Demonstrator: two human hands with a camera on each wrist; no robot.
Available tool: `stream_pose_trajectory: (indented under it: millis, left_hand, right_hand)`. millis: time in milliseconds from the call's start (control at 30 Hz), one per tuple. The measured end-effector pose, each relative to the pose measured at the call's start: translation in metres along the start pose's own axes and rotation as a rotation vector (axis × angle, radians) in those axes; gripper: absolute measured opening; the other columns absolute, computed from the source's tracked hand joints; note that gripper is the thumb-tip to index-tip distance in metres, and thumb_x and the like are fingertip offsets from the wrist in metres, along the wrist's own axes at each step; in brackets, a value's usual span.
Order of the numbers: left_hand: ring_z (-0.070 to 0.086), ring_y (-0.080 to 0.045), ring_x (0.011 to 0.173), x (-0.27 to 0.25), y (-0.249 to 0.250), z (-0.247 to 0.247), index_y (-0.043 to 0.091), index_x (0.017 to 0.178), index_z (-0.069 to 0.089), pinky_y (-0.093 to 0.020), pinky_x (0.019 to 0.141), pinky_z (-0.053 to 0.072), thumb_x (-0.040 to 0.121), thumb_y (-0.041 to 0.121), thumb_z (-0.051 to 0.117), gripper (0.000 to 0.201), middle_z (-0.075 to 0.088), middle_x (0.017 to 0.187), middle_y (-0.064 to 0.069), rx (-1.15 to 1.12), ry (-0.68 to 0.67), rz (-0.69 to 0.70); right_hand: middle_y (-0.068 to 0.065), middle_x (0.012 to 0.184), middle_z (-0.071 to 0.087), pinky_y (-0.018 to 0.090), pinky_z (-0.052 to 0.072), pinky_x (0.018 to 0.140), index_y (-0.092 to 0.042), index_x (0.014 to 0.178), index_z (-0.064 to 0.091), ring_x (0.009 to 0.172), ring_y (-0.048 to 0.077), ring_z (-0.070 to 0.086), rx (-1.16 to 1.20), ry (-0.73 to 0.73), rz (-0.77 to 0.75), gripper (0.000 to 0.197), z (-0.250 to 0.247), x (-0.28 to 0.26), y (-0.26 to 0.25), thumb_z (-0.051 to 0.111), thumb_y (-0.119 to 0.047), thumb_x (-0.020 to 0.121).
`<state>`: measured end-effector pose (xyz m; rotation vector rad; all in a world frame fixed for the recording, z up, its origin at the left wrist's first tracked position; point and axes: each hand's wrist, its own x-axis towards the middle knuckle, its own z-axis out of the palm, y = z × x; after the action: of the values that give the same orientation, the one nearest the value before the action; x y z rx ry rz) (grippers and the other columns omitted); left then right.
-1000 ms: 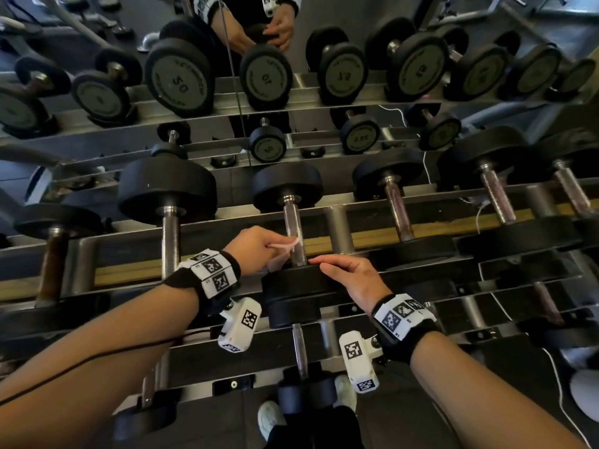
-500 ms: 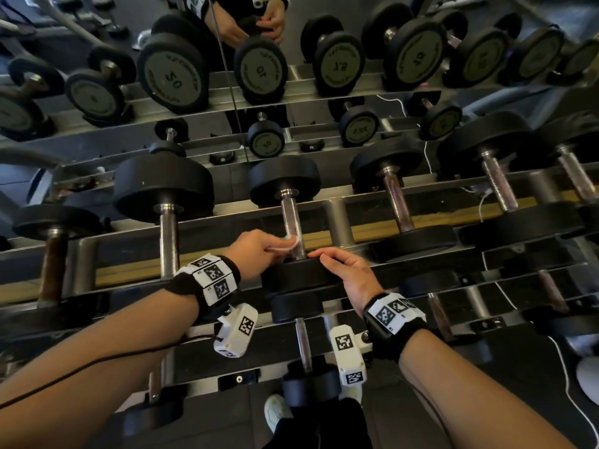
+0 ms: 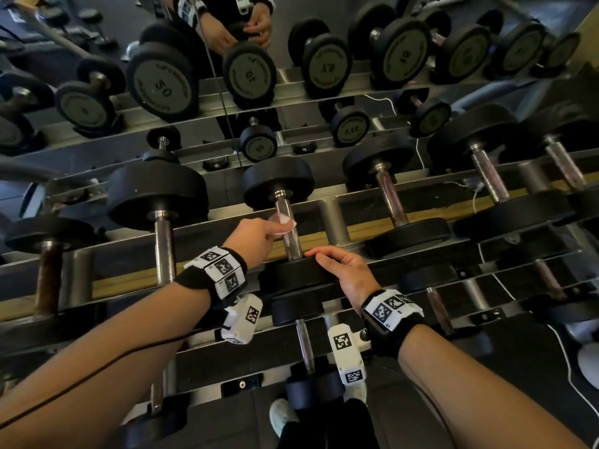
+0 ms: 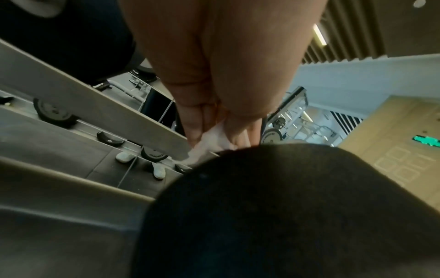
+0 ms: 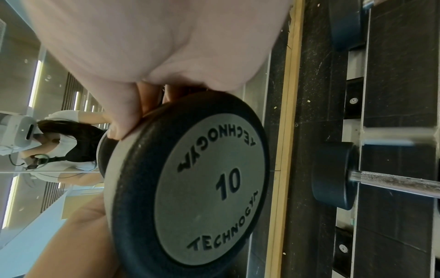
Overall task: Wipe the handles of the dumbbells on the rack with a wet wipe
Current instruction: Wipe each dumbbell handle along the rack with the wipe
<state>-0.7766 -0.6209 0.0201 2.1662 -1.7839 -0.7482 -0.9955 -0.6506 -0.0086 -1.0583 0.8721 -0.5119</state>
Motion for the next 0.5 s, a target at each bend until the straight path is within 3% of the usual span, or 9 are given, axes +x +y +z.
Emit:
stream_pose_trajectory:
  millis: [100,200,267,333,400,500]
  left_hand:
    - [0.063,-0.015,0.101,-0.013,-0.010,-0.006,0.046,0.131,0.059,-0.028,0.097,0.046,0.103,0.022,0.046,0.039,0.066,0.118,0.003,0.065,-0.184,0.061]
    - [0.059,0.002,0.087,-0.016,-0.010,-0.013,0.047,0.120,0.065,-0.023,0.089,0.046,0.099,0.024,0.055,0.033,0.066,0.098,0.019,0.021,-0.289,0.091]
    - [0.062,0.002,0.086,-0.010,-0.013,-0.021,0.051,0.110,0.067,-0.020,0.082,0.047,0.096,0.024,0.060,0.031,0.068,0.096,0.022,-0.174,-0.167,0.013]
    - [0.067,-0.004,0.091,-0.001,-0.018,-0.027,0.048,0.107,0.070,-0.023,0.082,0.052,0.094,0.025,0.063,0.028,0.073,0.096,0.017,-0.386,0.053,-0.106]
    - [0.069,-0.013,0.100,0.012,-0.022,-0.025,0.034,0.117,0.071,-0.035,0.092,0.055,0.095,0.022,0.062,0.027,0.074,0.103,0.006,-0.571,0.204,-0.229]
    - [0.066,-0.028,0.110,0.024,-0.011,-0.006,0.012,0.128,0.065,-0.048,0.101,0.051,0.099,0.008,0.055,0.031,0.070,0.115,-0.013,-0.821,0.212,-0.390]
  right_hand:
    - [0.008,0.110,0.071,0.047,0.056,0.089,-0.029,0.094,0.076,0.109,0.034,0.064,-0.013,0.005,-0.002,0.016,0.000,0.000,0.001,0.062,-0.024,0.094]
    - [0.005,0.108,0.072,0.047,0.056,0.090,-0.030,0.094,0.076,0.107,0.031,0.064,-0.033,0.004,-0.006,0.017,-0.001,0.000,0.000,0.061,-0.023,0.094]
    - [0.001,0.104,0.073,0.045,0.058,0.087,-0.030,0.094,0.076,0.104,0.028,0.065,-0.038,-0.009,-0.006,0.017,-0.002,-0.001,-0.001,0.061,-0.024,0.094]
    - [-0.001,0.103,0.072,0.046,0.058,0.088,-0.031,0.095,0.076,0.105,0.028,0.065,-0.049,-0.018,0.000,0.016,-0.003,-0.002,-0.002,0.060,-0.026,0.094]
    - [-0.001,0.104,0.072,0.046,0.058,0.087,-0.031,0.096,0.076,0.106,0.029,0.065,-0.058,-0.026,0.006,0.016,-0.004,-0.002,-0.003,0.060,-0.026,0.094]
    - [-0.001,0.103,0.073,0.045,0.058,0.087,-0.031,0.095,0.076,0.105,0.029,0.065,-0.070,-0.024,-0.003,0.017,-0.004,-0.001,-0.003,0.060,-0.025,0.094]
